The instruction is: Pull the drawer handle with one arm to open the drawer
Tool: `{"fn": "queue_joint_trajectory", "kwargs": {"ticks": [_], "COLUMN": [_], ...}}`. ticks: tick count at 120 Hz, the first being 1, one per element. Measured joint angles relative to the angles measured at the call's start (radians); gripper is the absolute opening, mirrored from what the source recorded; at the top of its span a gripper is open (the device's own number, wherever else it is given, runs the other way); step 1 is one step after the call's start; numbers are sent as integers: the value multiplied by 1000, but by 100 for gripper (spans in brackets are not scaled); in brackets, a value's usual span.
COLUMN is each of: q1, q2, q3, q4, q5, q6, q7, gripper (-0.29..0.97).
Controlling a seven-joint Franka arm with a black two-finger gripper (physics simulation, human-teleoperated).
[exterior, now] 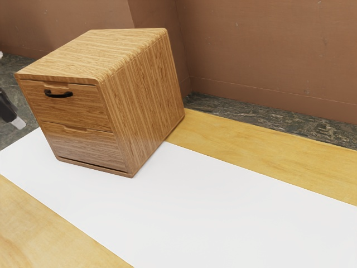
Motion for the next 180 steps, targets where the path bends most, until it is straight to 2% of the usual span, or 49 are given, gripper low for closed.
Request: {"fn": "queue_joint_trajectory", "kwargs": {"ticks": [7,12,18,25,30,38,49,58,71,94,114,130,180], "q1": [-64,-69,-17,118,195,256,288,259,107,22,-83,-97,-64], "q2": [2,5,4,-38,-71,-93,-76,-35,14,37,64,67,63], "q3": [51,37,-33,-162,-218,-251,-251,-215,-79,-34,62,83,86], "q4": [25,29,10,-64,-110,-138,-139,-106,-36,-20,-1,0,-102], "q5": [-10,-13,-15,-17,-19,-18,12,32,46,48,41,33,11], "q6": [18,28,36,42,44,32,17,19,38,105,157,184,353], "q7": [107,177,250,317,356,413,491,566,663,779,839,875,924], "gripper": [68,68,68,68,68,68,68,68,68,68,68,68,69]}}
